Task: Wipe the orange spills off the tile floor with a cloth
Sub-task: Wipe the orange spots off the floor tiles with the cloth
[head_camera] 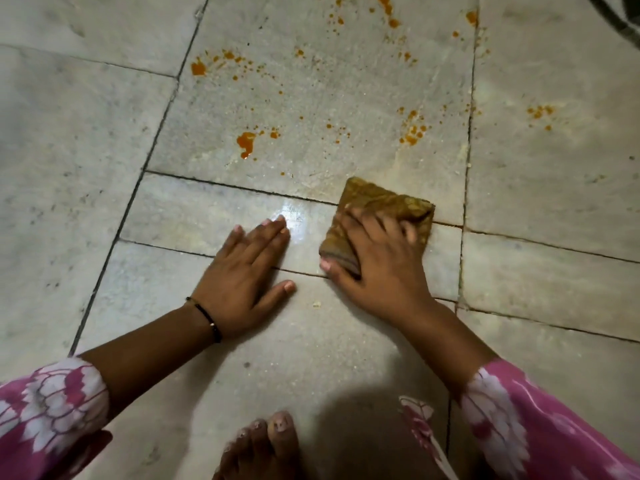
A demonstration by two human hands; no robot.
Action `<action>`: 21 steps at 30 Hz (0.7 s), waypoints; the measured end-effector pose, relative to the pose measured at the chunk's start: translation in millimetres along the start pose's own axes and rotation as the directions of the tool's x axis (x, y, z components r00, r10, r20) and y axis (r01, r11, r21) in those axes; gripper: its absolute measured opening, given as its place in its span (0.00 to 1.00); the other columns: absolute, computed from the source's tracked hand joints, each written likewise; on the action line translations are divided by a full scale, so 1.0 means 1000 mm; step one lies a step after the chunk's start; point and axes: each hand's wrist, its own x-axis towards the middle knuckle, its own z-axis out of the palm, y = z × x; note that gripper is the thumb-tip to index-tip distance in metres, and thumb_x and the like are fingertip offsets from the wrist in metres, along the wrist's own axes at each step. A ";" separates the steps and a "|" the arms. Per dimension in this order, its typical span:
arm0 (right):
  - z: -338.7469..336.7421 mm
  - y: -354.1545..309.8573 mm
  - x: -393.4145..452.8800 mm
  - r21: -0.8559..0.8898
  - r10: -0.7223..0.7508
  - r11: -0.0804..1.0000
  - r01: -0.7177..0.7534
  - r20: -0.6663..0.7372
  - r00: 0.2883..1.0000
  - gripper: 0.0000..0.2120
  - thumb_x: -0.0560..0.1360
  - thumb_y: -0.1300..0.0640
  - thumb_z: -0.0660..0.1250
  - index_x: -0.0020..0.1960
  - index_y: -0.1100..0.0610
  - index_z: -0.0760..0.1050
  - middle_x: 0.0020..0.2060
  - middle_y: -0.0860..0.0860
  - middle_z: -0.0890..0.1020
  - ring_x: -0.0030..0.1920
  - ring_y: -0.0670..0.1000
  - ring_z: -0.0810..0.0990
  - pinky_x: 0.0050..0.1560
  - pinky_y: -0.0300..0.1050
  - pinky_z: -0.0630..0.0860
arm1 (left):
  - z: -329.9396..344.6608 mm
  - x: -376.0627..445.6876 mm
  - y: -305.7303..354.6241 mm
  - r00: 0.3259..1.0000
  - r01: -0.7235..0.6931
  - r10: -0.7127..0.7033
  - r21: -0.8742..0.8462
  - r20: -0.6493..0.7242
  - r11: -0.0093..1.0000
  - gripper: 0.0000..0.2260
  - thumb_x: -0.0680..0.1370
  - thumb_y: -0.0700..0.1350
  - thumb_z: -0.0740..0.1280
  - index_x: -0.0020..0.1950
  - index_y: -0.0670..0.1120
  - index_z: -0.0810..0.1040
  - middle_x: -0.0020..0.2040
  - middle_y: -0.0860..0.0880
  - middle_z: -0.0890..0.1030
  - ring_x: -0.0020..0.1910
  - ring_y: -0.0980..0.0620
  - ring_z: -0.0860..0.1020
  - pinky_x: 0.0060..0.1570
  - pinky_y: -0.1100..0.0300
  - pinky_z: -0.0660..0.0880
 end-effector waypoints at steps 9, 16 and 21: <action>0.008 0.014 0.010 0.010 0.239 0.971 -0.239 0.001 0.971 0.43 0.69 0.27 0.48 0.76 0.51 0.51 0.77 0.51 0.53 0.76 0.52 0.47 0.72 0.60 0.43 | -0.002 -0.001 -0.031 0.984 0.179 -0.178 0.089 -0.025 0.980 0.33 0.77 0.61 0.49 0.76 0.43 0.55 0.77 0.46 0.54 0.76 0.49 0.52 0.73 0.46 0.40; 0.023 -0.046 0.103 -0.089 -0.005 0.996 0.011 0.066 0.998 0.41 0.72 0.31 0.51 0.77 0.52 0.46 0.77 0.49 0.48 0.76 0.51 0.43 0.72 0.63 0.37 | -0.002 -0.001 -0.033 0.983 0.183 -0.180 0.068 -0.043 0.981 0.33 0.76 0.61 0.51 0.76 0.44 0.56 0.77 0.47 0.56 0.76 0.50 0.54 0.73 0.44 0.47; 0.020 -0.021 0.035 -0.054 -0.173 0.983 0.177 0.073 0.982 0.36 0.72 0.38 0.51 0.76 0.52 0.55 0.76 0.48 0.55 0.76 0.48 0.50 0.73 0.57 0.42 | -0.002 -0.001 -0.033 0.981 0.190 -0.188 0.058 -0.045 0.980 0.33 0.76 0.61 0.51 0.76 0.44 0.56 0.77 0.47 0.55 0.76 0.50 0.52 0.73 0.44 0.47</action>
